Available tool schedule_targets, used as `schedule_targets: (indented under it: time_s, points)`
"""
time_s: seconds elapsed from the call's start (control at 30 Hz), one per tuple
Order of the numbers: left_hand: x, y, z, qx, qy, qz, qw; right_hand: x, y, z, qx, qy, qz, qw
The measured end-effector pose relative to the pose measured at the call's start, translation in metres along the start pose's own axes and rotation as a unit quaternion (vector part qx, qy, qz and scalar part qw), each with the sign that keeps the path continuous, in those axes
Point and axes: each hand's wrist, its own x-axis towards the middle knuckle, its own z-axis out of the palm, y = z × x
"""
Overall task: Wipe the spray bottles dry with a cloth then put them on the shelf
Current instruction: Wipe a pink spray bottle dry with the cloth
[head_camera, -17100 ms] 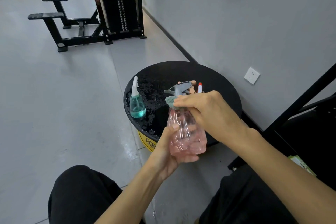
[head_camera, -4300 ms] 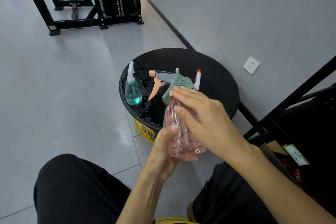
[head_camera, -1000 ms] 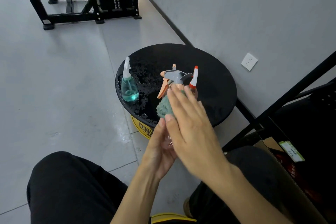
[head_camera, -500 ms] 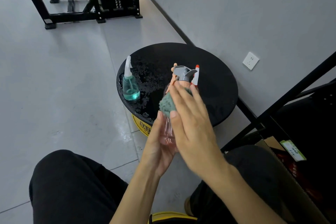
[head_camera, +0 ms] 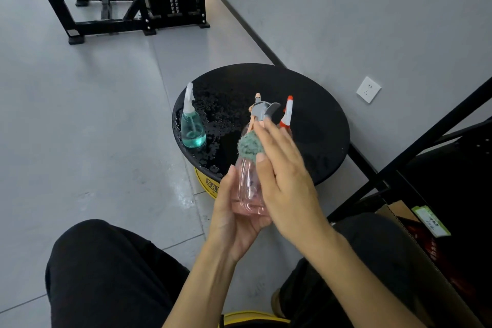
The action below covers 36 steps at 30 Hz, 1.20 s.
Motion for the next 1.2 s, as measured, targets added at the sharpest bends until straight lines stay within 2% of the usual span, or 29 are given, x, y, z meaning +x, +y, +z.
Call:
schedule_targets:
  time_s: [0.17, 0.3, 0.47, 0.7, 0.8, 1.0, 1.2]
  points:
    - [0.0, 0.001, -0.001, -0.043, -0.006, 0.025, 0.999, -0.028, -0.003, 0.009, -0.056, -0.024, -0.04, 0.997]
    - [0.0, 0.005, -0.001, -0.013, -0.003, 0.017, 1.0, -0.01, 0.0, 0.003, -0.023, -0.017, -0.043, 0.999]
    - [0.0, 0.005, 0.0, 0.023, 0.01, -0.013, 1.0, 0.016, 0.003, -0.011, 0.032, -0.015, 0.009, 0.999]
    - [-0.001, 0.005, 0.002, -0.022, 0.018, 0.01, 1.0, -0.018, 0.002, 0.007, -0.06, -0.016, -0.056, 0.996]
    - [0.001, 0.006, 0.001, -0.019, 0.027, 0.006, 0.999, -0.013, 0.005, 0.004, -0.042, -0.027, -0.062, 0.997]
    - [0.001, 0.007, 0.005, -0.005, 0.022, -0.016, 1.0, 0.015, 0.01, -0.012, 0.042, -0.034, 0.017, 0.998]
    - [0.0, 0.007, 0.002, -0.024, 0.042, 0.014, 0.999, -0.014, 0.003, 0.006, -0.035, -0.024, -0.053, 0.998]
